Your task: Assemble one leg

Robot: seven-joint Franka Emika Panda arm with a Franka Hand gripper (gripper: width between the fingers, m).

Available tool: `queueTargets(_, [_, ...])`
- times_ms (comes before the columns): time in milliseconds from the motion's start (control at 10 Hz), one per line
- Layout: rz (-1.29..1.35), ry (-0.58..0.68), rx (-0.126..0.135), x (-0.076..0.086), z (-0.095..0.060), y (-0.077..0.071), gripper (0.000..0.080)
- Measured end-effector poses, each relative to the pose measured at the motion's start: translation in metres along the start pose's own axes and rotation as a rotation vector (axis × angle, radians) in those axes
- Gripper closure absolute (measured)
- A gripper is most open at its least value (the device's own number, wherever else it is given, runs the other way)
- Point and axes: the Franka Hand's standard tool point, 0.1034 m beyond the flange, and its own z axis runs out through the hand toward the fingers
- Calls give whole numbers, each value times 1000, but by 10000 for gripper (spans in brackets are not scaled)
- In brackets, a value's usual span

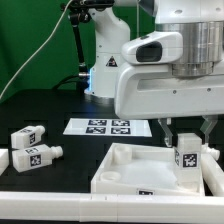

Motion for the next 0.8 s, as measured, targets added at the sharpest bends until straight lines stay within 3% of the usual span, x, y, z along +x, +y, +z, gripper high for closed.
queueTargets(400, [108,0,2,0,0,0,517])
queueTargets(800, [560,13,30,0,1,-4,517])
